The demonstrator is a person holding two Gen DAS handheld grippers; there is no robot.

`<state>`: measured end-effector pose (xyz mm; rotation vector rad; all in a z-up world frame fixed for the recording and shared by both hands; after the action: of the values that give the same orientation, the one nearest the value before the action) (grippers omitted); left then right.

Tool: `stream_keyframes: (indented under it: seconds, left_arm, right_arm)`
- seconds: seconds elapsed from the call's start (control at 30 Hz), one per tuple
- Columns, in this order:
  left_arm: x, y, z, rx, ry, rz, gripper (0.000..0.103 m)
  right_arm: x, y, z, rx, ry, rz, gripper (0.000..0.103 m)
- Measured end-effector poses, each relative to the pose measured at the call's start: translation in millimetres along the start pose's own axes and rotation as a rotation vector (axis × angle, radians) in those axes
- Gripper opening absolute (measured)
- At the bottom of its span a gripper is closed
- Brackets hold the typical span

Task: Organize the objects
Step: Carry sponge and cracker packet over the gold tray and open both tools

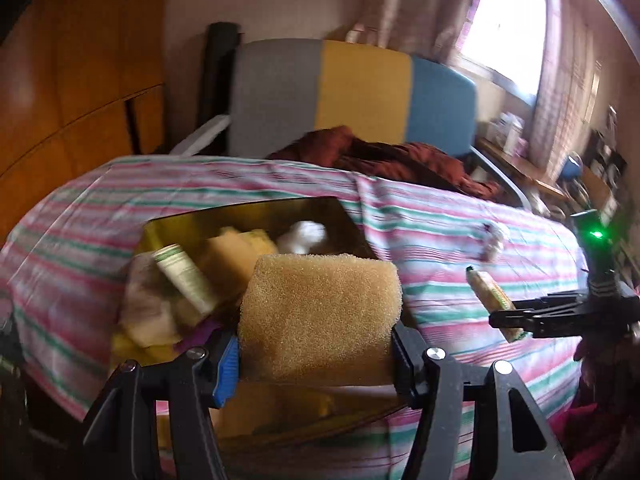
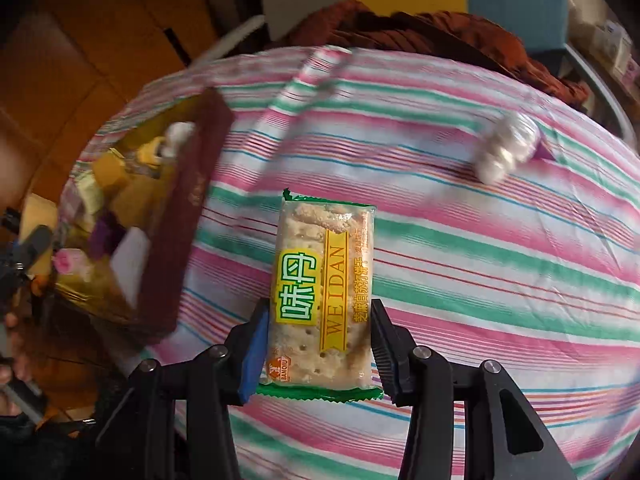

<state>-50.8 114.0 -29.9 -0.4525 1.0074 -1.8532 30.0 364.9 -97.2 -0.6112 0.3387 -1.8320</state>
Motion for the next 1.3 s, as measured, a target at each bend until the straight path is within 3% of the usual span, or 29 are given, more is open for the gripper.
stream_keyframes:
  seconds: [0.13,0.3,0.53,1.17,1.3]
  left_arm:
    - [33,-1,7,-0.010,-0.040,0.080,0.061]
    - [51,4,7,-0.010,-0.040,0.132,0.061]
    - [44,12,3,0.006,-0.038,0.091,0.061]
    - [35,26,-8,0.052,-0.071,0.048,0.067]
    - [34,28,-9,0.065,-0.079,0.046,0.071]
  right_arm:
    - [47,-15,1,-0.026,-0.071,0.060,0.048]
    - [98,-33,-5,-0.044,-0.134,0.116,0.048]
    - [144,-58,-18,-0.072,-0.179,0.143,0.048]
    - [162,-72,-39,-0.075,-0.132,0.162,0.050]
    - [161,-70,-38,-0.075,-0.128,0.154,0.059]
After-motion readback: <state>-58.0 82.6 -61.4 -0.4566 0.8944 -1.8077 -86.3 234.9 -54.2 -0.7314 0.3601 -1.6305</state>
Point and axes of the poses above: each gripper's, at about its wrist camera, not at the fingertips, and z roughly against the way its jaws point, x to its left, y to its underside, the point moved 5 cm from there along -z, roughly the way its jaws point, and after that the axes turned 6 degrees about -x, right-handed, at the moved point
